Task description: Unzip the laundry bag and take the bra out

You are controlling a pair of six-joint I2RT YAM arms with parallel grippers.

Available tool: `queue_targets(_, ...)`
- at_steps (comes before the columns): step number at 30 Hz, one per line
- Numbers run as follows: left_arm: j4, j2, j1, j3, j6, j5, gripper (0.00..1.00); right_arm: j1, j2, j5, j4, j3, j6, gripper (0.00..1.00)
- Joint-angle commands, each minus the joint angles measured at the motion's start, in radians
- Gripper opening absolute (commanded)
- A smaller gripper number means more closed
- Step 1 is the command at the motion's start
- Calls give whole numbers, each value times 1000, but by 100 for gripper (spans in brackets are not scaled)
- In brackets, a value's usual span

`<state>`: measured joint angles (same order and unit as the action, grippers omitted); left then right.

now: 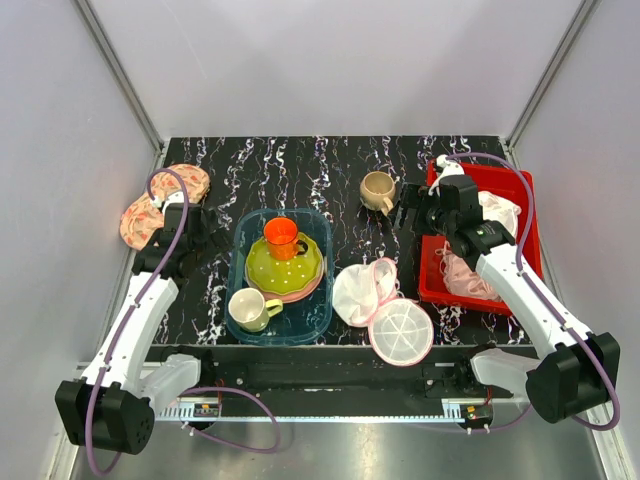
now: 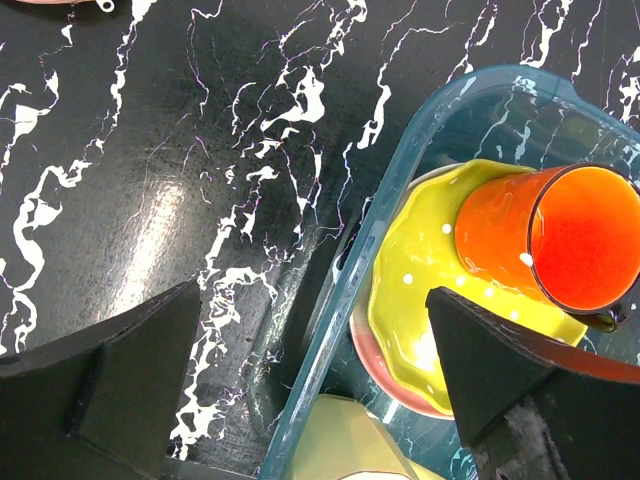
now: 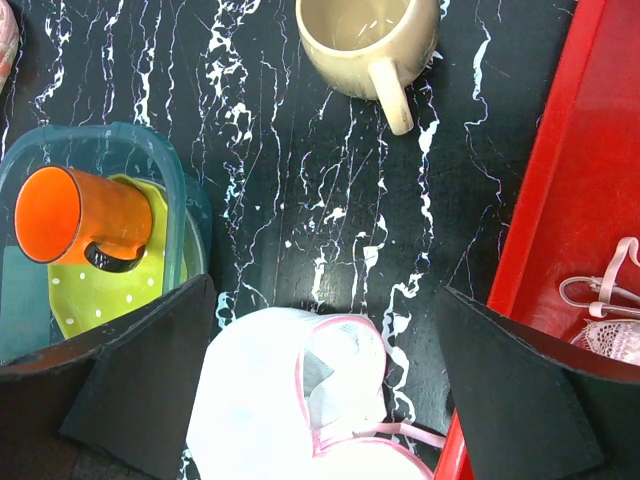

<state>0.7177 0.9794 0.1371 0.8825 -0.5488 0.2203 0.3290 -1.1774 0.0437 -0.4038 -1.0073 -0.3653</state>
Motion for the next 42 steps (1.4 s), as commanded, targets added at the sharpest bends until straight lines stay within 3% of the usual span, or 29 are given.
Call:
queue_targets(1,-4,1,-5,53,-19,39,99,5,9,-10,17,-1,-3,100)
queue_targets(12,34,114,-57,127,-19,59,99,5,15,12,14,-2,-1,100)
queue_targets(17,65,347,-129,242,-39,45,99,4,15,19,29,-23,-12,100)
queue_targets(24,91,629,-220,478,-42,209,99,5,-25,35,36,-77,11,100)
queue_targets(30,98,827,-327,636,-100,174,99,5,-71,76,31,-111,22,100)
queue_targets(42,57,912,-344,698,-212,186,91,5,-200,84,-9,-131,3,100)
